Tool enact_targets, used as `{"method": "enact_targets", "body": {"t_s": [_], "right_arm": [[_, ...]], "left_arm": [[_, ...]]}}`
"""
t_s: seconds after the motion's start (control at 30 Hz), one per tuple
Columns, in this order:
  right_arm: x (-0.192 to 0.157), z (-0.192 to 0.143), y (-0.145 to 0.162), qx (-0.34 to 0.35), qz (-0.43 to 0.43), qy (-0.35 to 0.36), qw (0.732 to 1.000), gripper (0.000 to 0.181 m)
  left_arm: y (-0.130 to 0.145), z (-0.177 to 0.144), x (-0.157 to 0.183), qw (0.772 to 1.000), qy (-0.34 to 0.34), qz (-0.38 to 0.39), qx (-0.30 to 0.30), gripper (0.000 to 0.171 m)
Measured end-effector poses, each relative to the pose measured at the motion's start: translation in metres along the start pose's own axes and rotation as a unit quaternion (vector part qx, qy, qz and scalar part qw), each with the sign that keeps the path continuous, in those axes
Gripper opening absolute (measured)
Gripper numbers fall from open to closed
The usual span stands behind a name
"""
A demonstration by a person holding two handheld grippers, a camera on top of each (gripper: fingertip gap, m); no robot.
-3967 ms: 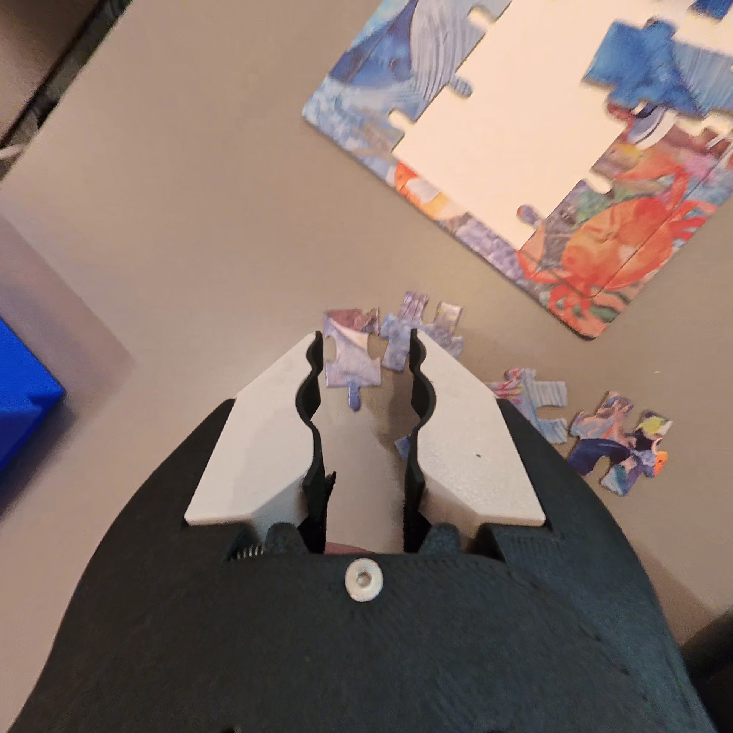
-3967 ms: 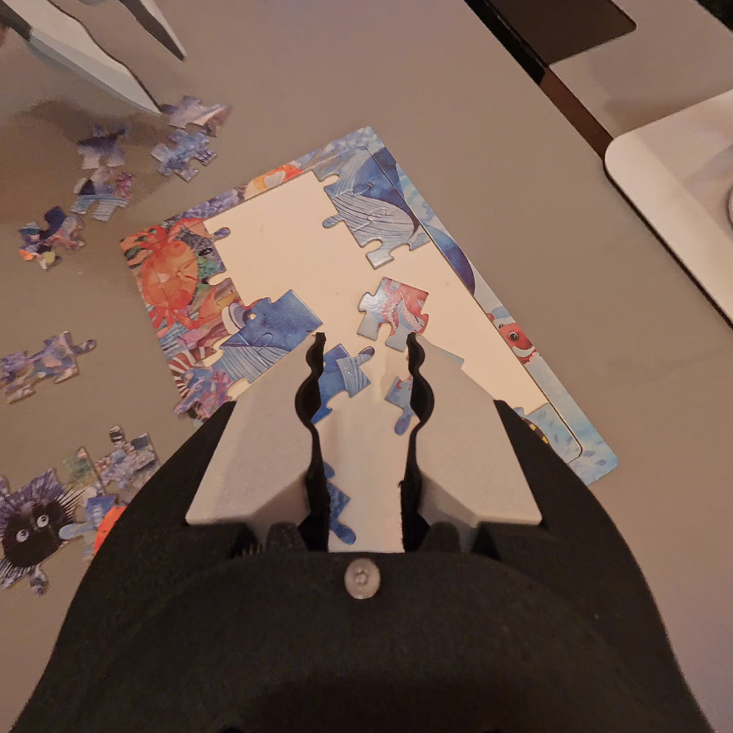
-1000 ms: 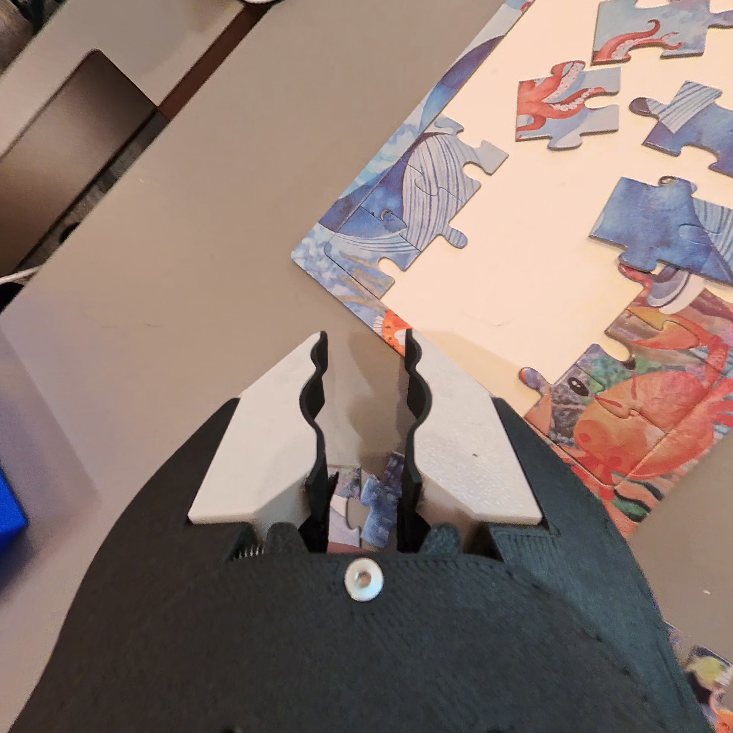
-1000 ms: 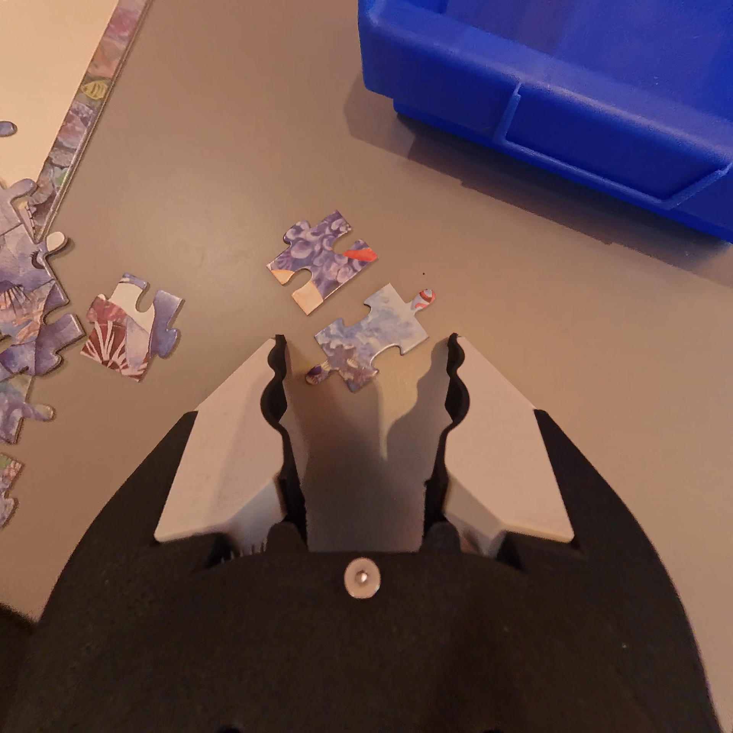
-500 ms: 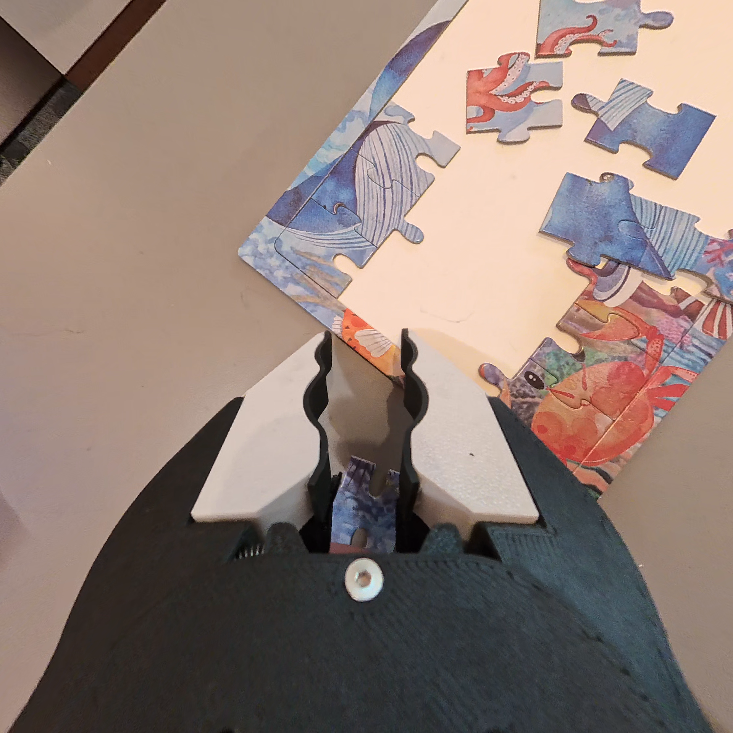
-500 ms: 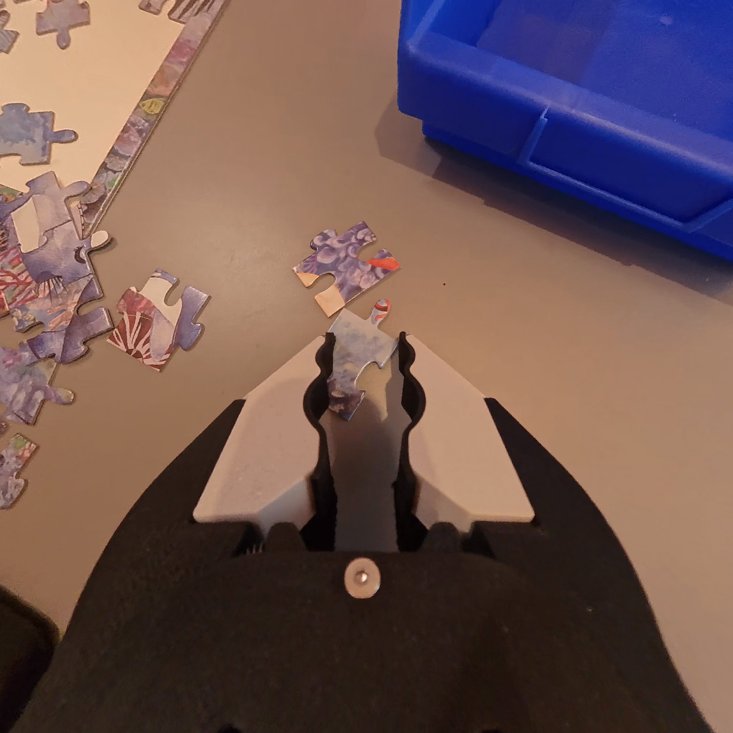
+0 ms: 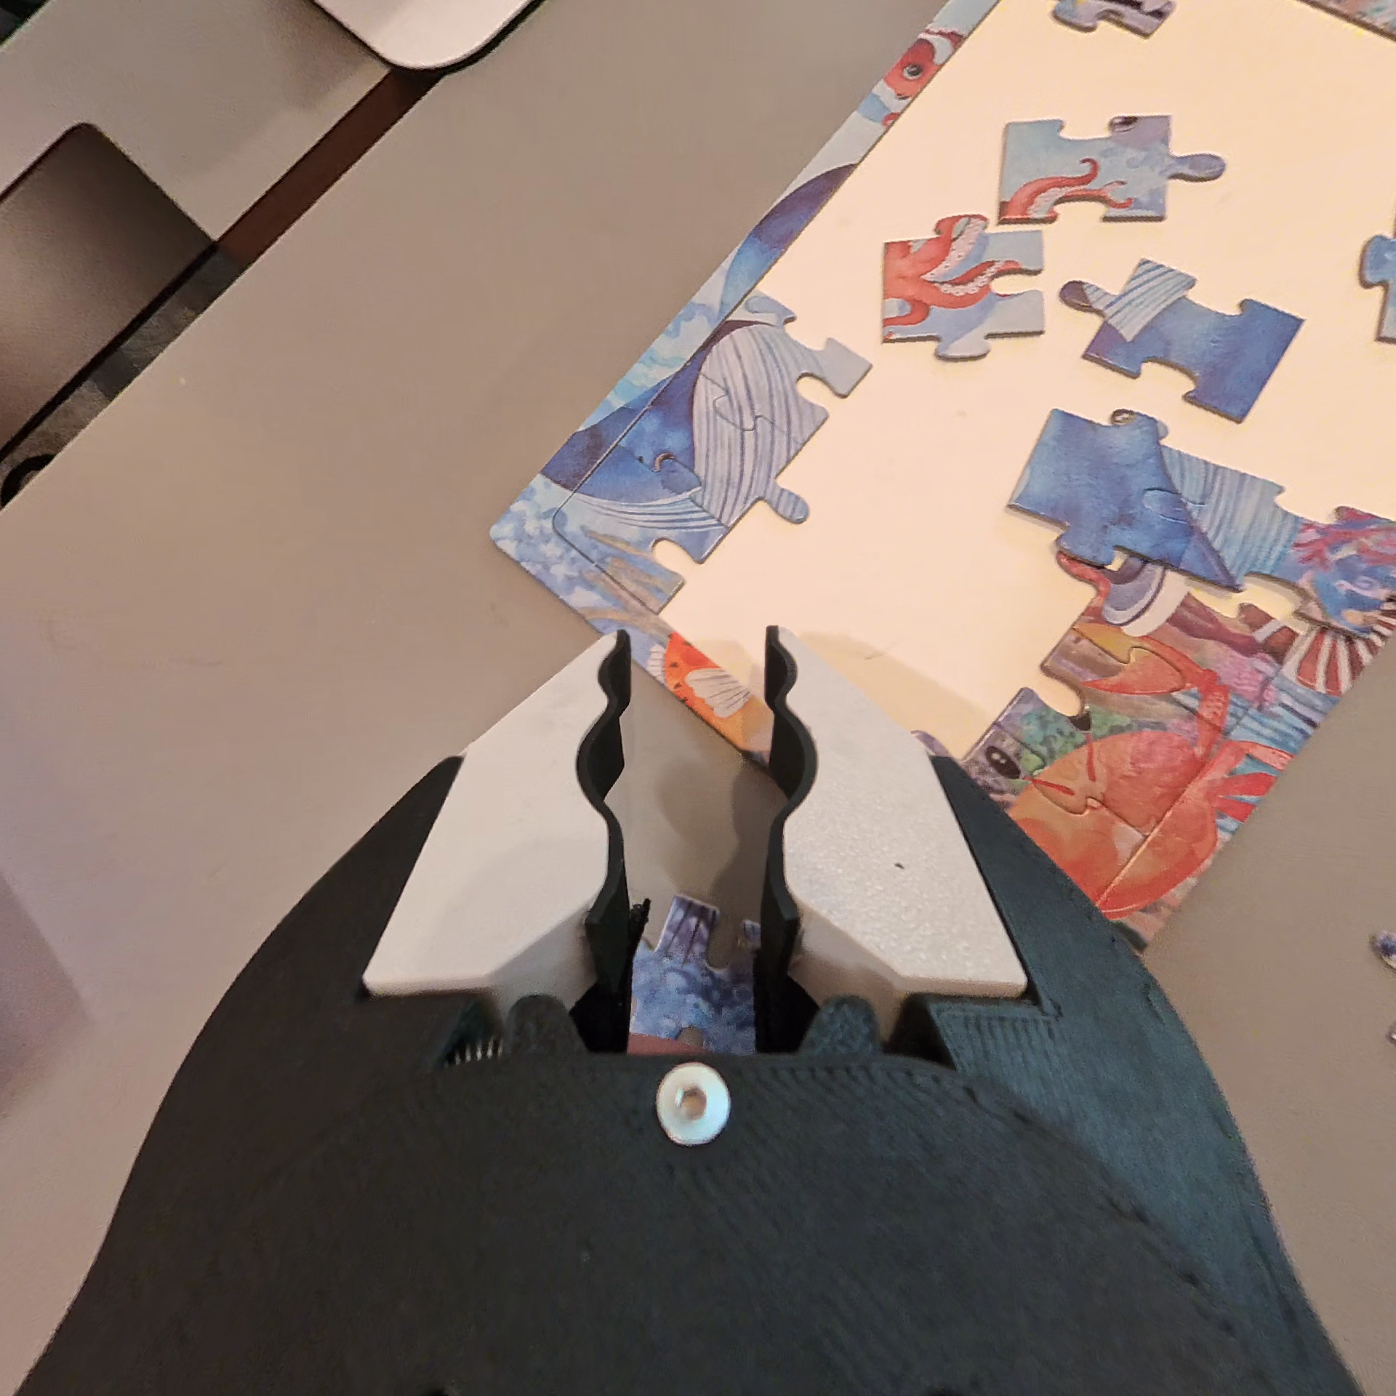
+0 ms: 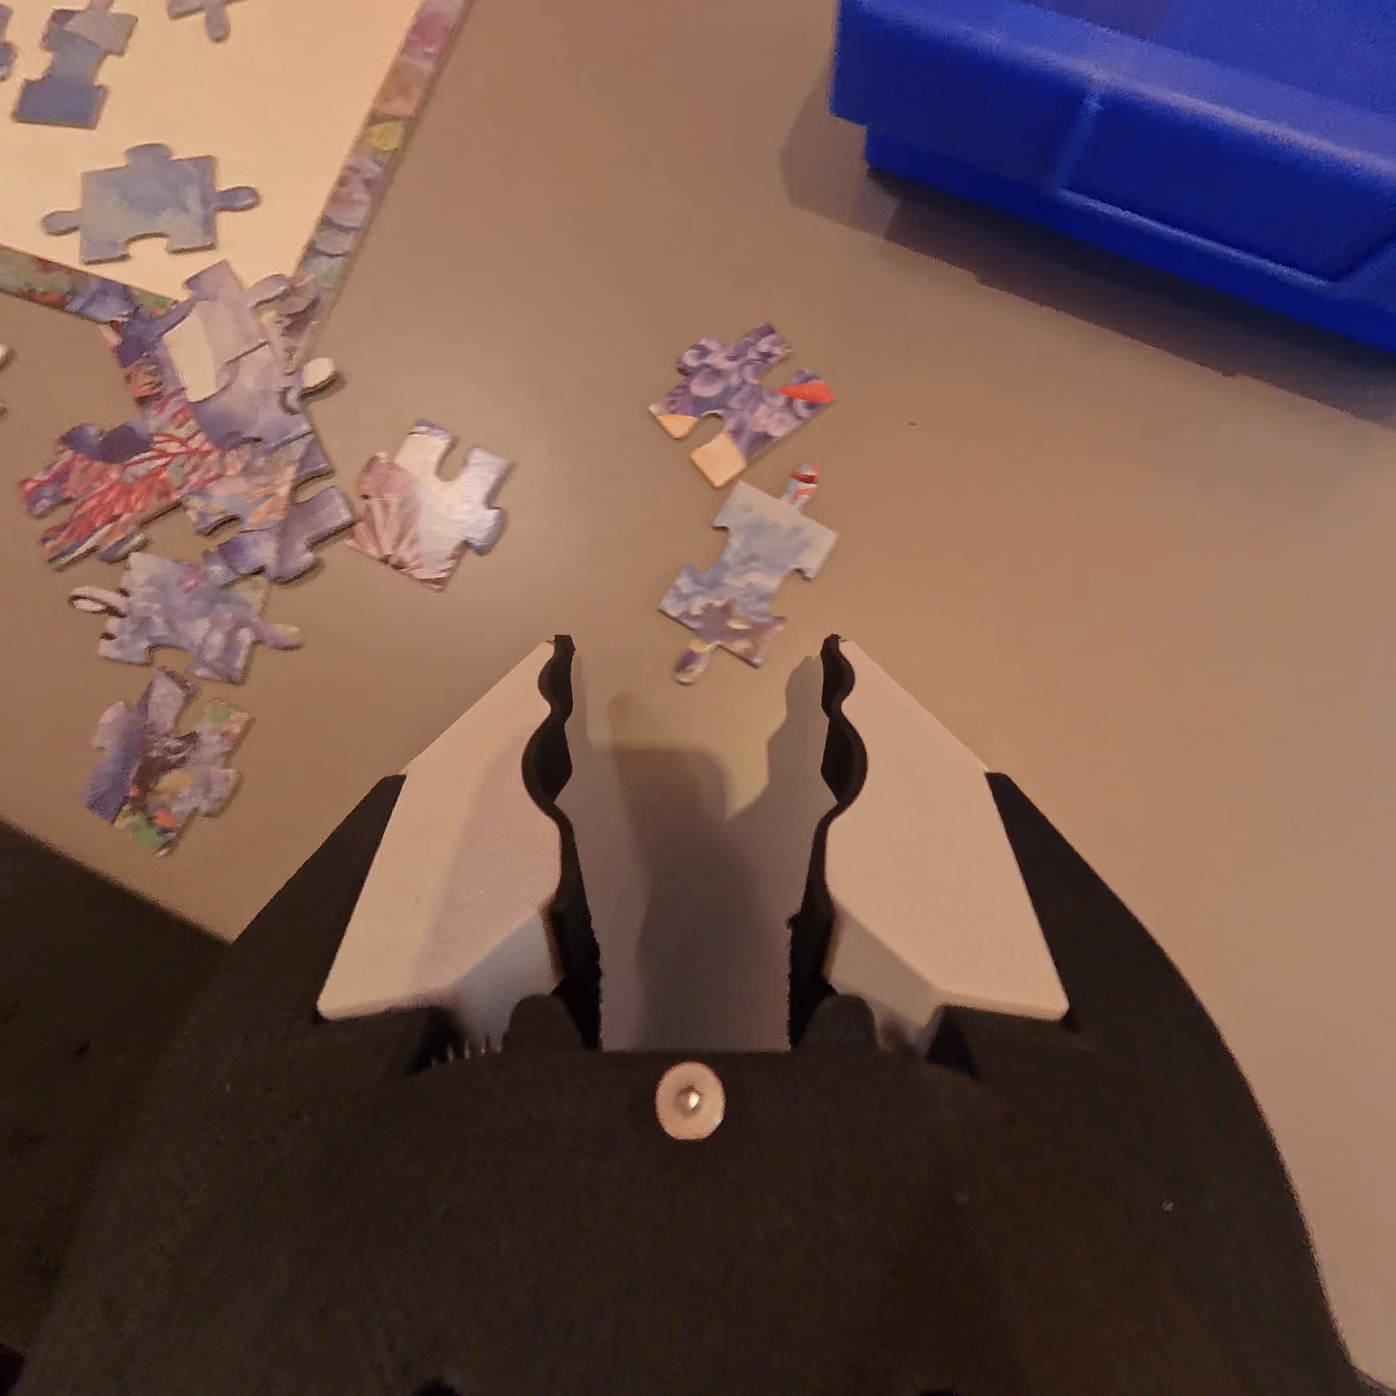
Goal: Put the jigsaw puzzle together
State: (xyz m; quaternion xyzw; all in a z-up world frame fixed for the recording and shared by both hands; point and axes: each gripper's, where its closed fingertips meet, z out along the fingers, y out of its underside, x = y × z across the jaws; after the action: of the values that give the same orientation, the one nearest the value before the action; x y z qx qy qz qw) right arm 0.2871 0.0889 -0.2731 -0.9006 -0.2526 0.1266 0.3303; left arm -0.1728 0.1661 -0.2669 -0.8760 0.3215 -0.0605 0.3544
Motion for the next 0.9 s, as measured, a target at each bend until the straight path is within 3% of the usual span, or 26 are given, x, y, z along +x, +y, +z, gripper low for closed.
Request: {"method": "enact_targets", "body": {"t_s": [0.2, 0.37, 0.5, 0.73, 0.9], "right_arm": [[-0.061, 0.016, -0.017, 0.003, -0.077, -0.077, 0.994, 0.068], [-0.075, 0.037, -0.019, -0.025, -0.111, -0.088, 0.99, 0.065], [-0.097, 0.038, -0.032, -0.001, -0.14, -0.129, 0.982, 0.062], [-0.14, 0.058, -0.043, -0.03, -0.176, -0.175, 0.968, 0.069], [-0.157, 0.077, -0.049, -0.034, -0.199, -0.155, 0.967, 0.081]], "left_arm": [[-0.01, 0.003, 0.016, 1.0, 0.016, 0.022, 0.009, 0.033], [-0.014, 0.003, 0.022, 0.999, 0.021, 0.032, 0.014, 0.033], [-0.018, 0.004, 0.028, 0.999, 0.026, 0.04, 0.016, 0.033], [-0.019, 0.009, 0.037, 0.998, 0.035, 0.051, 0.012, 0.033], [-0.022, 0.012, 0.044, 0.997, 0.041, 0.058, 0.012, 0.033]]}}
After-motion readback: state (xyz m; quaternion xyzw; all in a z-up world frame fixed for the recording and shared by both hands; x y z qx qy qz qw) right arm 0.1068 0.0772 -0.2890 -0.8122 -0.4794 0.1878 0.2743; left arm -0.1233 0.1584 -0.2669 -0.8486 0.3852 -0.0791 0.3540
